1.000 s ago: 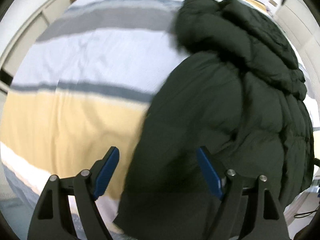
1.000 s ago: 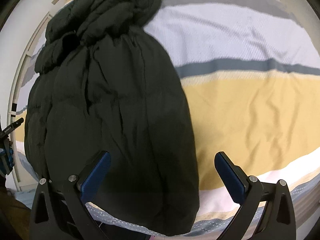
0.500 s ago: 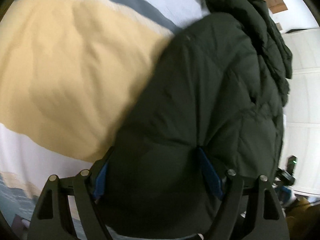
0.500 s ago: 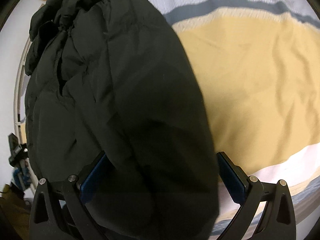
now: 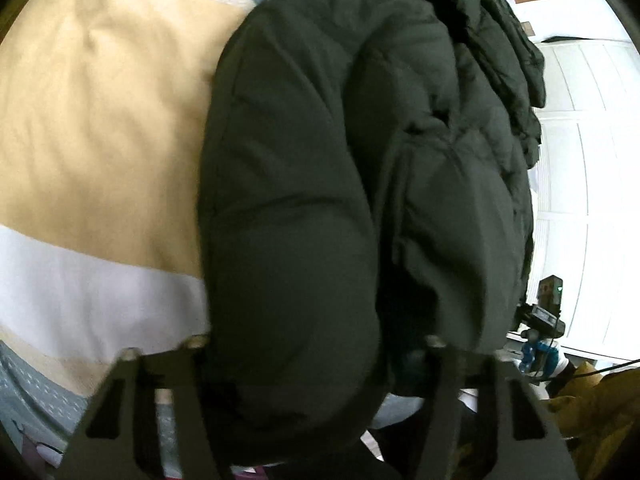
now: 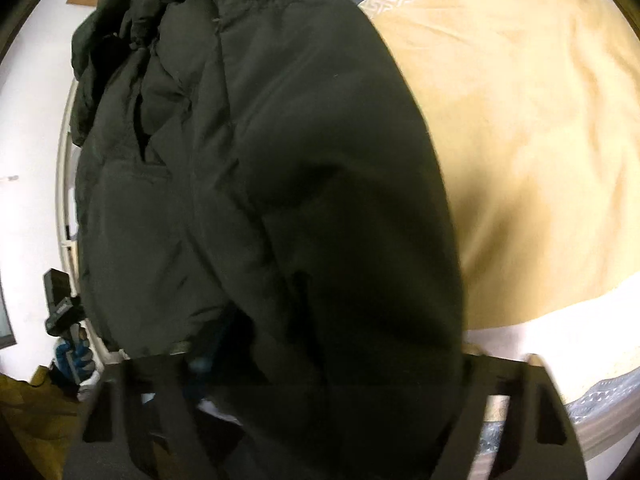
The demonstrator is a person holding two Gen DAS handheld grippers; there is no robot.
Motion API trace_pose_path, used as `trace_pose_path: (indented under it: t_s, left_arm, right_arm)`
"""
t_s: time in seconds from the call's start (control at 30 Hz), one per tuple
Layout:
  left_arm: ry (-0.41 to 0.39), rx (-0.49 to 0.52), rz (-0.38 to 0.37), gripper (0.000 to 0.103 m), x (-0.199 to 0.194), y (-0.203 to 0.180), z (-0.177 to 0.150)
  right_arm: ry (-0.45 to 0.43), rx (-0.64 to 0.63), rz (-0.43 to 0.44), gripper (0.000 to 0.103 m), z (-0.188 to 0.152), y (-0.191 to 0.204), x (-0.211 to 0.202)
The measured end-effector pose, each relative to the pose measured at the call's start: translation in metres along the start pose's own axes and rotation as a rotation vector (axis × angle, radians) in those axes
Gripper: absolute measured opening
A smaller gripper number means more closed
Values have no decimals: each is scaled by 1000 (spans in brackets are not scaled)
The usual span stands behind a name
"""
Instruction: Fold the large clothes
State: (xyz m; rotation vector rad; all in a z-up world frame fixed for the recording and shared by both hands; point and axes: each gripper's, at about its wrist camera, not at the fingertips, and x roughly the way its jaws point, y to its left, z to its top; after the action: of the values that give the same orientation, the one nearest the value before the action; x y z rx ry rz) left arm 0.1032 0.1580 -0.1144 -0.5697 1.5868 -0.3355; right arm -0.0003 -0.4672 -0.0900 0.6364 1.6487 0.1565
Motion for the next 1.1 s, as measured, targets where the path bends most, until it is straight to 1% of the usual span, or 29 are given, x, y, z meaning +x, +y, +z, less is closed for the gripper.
trace_pose_path:
  t_s: [0.03,0.07,0.1,0.13,0.17,0.2,0.23,0.3,0.37,0.4,0.47,0.63,0.7,0.73,0.8,0.9,0.93,1.0,1.03,1.07,1.1]
  left_arm:
    - [-2,1,1,32,2,-6,2]
    - [-10,3,8,28,-1,-10,1]
    - [-14,5,12,21,-3,-14,0]
    - [-21,10,24,18,-7,-20,0]
    - [-25,14,32,16,-11,-22,1]
    - [-31,21,42,15,-14,-28,1]
    - [-35,24,43,14,-21,-27,2]
    - [-52,25,32,14,-27,-41,4]
    - [-83,12,9,13,-40,-48,7]
    - [-103,0,-8,13,-49,-52,8]
    - [-141,-7,-29,12,-63,-61,15]
    - [-251,18,-47,12,-105,-90,39]
    - [-288,38,-50,12,-125,-93,47]
    - [-317,48,-57,12,-135,-101,55]
    - [-355,51,-78,12,-149,-111,69]
    - [-422,53,-115,12,-172,-122,97]
    - [-443,48,-128,12,-180,-124,108]
    - [-486,25,-153,12,-195,-128,136]
    - [-497,18,-157,12,-197,-130,146]
    - [-512,12,-162,12,-202,-133,161]
    - [-522,10,-163,12,-206,-134,172]
  right_arm:
    - [6,3,26,51,-2,-1,-2]
    - [12,1,42,40,-3,-2,-5]
    - [20,-10,63,31,-5,0,-7]
    - [23,-26,70,28,-5,4,-9]
    - [29,-44,76,23,-6,8,-11]
    - [35,-57,80,20,-5,13,-12]
    - [47,-92,78,18,-6,22,-14]
    - [50,-141,61,13,-6,34,-19]
    - [22,-175,64,11,-2,41,-34]
    - [5,-185,69,11,6,48,-42]
    - [-44,-211,73,10,13,60,-63]
    - [-190,-280,57,9,36,96,-117]
    - [-237,-308,51,9,46,103,-136]
    - [-264,-327,51,9,51,104,-149]
    - [-324,-362,48,9,66,120,-171]
    - [-391,-372,56,9,88,123,-202]
    - [-422,-367,65,9,101,129,-212]
    - [-459,-347,75,9,123,133,-227]
    - [-467,-339,78,9,128,132,-230]
    - [-477,-322,79,9,147,147,-228]
    - [-485,-309,77,9,159,153,-230]
